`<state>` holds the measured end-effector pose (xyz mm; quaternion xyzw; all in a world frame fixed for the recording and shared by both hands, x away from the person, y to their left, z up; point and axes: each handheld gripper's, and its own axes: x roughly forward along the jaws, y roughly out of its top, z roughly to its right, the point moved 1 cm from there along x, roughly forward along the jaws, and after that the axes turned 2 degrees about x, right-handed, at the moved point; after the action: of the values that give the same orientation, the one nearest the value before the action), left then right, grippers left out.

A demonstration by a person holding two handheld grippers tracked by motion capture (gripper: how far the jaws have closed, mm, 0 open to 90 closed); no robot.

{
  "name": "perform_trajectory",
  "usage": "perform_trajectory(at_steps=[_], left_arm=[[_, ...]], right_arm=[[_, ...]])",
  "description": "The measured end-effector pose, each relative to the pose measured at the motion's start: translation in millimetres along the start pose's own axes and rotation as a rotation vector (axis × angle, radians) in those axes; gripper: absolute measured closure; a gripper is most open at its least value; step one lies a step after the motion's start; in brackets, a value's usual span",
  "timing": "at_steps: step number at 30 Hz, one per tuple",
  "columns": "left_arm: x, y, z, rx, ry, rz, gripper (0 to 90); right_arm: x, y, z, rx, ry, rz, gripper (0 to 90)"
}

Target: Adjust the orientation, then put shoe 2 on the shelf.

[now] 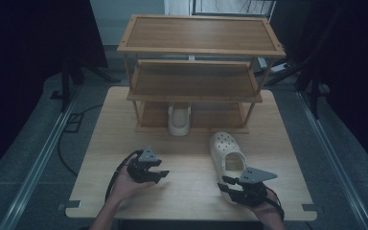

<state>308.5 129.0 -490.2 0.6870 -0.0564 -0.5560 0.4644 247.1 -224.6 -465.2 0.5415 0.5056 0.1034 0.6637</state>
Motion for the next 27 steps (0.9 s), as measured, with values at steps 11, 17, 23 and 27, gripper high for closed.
perform_trajectory(at_steps=[11, 17, 23, 27], left_arm=[[-7.1, 0.2, 0.3, -0.006, 0.005, 0.021, 47.2], [-6.5, 0.4, -1.4, -0.002, -0.001, 0.019, 47.2], [-9.3, 0.1, -1.3, -0.008, -0.004, 0.035, 47.2], [-9.7, -0.2, -2.3, -0.02, -0.005, 0.044, 47.3]], right_arm=[[-19.5, 31.0, 22.5, -0.127, -0.073, 0.002, 55.2], [-22.6, 64.3, 43.7, -0.219, -0.058, -0.108, 50.2], [-8.9, 83.4, 69.4, -0.261, -0.03, -0.24, 48.3], [5.0, 91.3, 84.4, -0.298, -0.003, -0.321, 47.7]])
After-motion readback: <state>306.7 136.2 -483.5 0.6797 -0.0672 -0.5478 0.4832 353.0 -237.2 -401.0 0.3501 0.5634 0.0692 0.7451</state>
